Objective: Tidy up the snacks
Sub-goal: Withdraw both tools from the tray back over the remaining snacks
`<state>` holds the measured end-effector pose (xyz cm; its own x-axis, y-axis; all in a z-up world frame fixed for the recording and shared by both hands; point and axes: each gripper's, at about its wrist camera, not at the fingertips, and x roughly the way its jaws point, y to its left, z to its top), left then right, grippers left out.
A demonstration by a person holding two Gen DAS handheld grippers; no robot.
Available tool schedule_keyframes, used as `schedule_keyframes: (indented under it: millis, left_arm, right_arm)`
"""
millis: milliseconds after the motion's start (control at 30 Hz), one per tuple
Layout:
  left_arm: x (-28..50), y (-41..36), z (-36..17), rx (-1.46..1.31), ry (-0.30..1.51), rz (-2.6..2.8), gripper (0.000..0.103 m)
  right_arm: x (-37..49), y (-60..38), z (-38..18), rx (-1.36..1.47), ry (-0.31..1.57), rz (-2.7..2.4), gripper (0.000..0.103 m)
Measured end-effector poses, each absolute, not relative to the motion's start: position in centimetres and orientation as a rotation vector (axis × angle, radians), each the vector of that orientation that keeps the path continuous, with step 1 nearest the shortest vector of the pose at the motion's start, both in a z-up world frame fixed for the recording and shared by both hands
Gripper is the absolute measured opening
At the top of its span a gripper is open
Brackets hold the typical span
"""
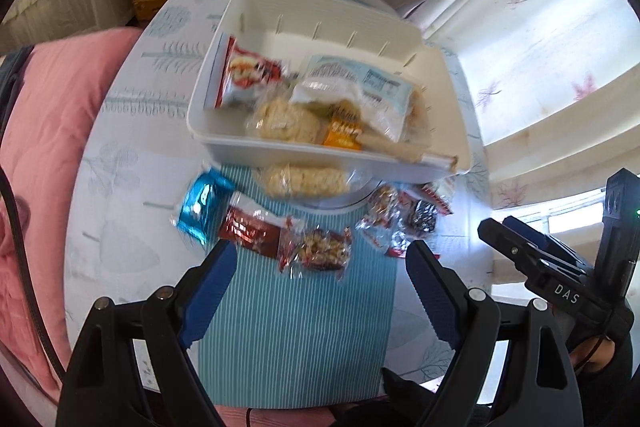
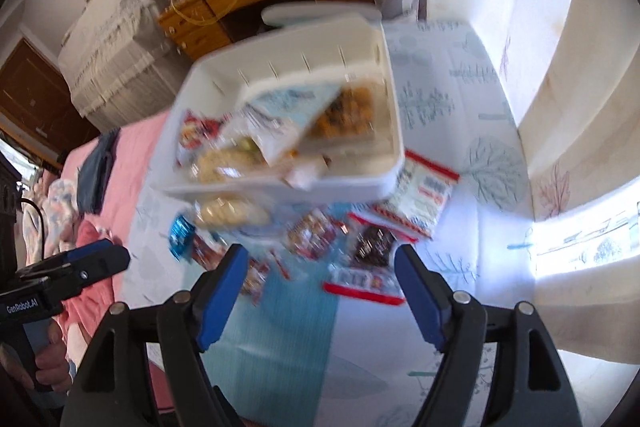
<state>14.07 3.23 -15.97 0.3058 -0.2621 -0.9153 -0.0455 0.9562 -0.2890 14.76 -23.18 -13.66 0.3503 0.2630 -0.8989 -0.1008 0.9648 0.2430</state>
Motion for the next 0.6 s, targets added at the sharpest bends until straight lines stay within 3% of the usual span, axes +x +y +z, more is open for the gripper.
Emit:
schedule_keyframes:
  millis: [133, 600]
  left_arm:
    - [13.6, 2.6, -18.4, -0.287, 1.290, -0.109, 0.085]
    - [14.1, -1.6, -24.7, -0.218, 1.331, -0.024, 0.085]
  right_arm:
    - [14.6, -24.1, -16.1, 0.145, 1.266, 0.245, 0.084]
    - [15.8, -25.5, -23.4, 0.236, 1.443, 0.221, 0.084]
